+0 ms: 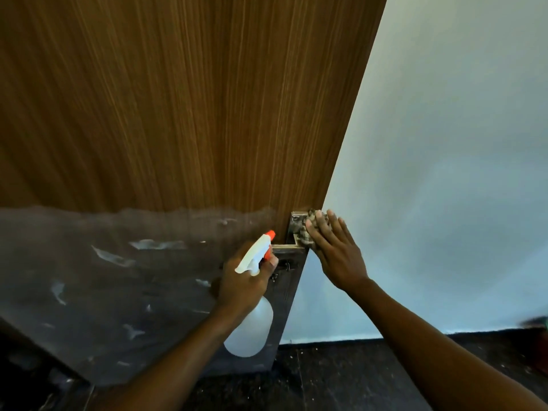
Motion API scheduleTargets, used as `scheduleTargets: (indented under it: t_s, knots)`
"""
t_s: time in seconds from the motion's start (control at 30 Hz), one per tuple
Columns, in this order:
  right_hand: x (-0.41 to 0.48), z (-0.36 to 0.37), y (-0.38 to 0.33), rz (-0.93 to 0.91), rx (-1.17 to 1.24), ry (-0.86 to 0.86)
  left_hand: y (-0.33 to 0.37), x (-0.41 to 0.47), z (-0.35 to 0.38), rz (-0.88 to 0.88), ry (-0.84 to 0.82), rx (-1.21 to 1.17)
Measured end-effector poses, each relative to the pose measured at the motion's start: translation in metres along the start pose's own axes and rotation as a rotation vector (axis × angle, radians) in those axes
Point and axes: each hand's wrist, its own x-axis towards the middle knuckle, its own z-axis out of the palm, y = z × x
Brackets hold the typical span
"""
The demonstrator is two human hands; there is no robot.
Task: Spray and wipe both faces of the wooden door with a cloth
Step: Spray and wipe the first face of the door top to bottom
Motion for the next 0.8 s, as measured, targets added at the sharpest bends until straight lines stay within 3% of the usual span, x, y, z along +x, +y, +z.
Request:
scheduleTargets:
  t_s: [0.17,0.3,0.37,0.47,0.6,0.73,0.8]
  knots:
    - [0.069,-0.004,-0.05,0.052,0.064,0.184,-0.006,-0.005,0.011,-0.13,0.023,0.07]
    - [0.064,-0.005,-0.032,-0.227,0.052,0.122,-0.005,-0.009,0.008,-0.171,0.065,0.041]
    - [0.051,-0.007,-0.009,-0.267,0.047,0.163,-0.005,-0.015,0.003,-0.159,0.059,0.036]
    - [0.033,-0.012,0.007,-0.075,0.103,0.185,-0.006,-0.025,0.001,-0.103,0.072,0.013]
    - [-0.023,-0.019,0.014,0.217,0.316,-0.005,-0.007,-0.037,0.012,-0.016,0.088,0.002]
    - [-0.074,-0.039,-0.005,0.871,0.629,0.092,-0.011,-0.045,0.036,0.003,0.079,0.064]
    - [-0.084,-0.05,-0.018,1.056,0.716,0.135,-0.018,-0.048,0.048,-0.023,0.109,0.086]
